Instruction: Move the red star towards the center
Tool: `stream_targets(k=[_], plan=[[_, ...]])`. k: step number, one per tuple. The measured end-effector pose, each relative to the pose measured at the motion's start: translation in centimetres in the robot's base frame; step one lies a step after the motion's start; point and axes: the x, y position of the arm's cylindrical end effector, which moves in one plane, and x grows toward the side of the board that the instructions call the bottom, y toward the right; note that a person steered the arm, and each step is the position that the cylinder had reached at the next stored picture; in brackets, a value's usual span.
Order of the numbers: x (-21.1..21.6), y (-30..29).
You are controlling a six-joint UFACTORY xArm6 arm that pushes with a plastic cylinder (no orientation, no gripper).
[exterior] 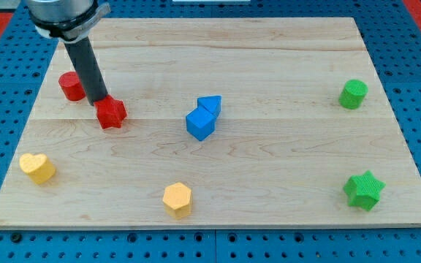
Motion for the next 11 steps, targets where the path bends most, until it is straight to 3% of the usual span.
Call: stream_targets(k=[3, 5, 8, 11], plan=[[6.1, -1.8], [2.9, 1.1], [4.4, 1.7], [4.1, 6.1]])
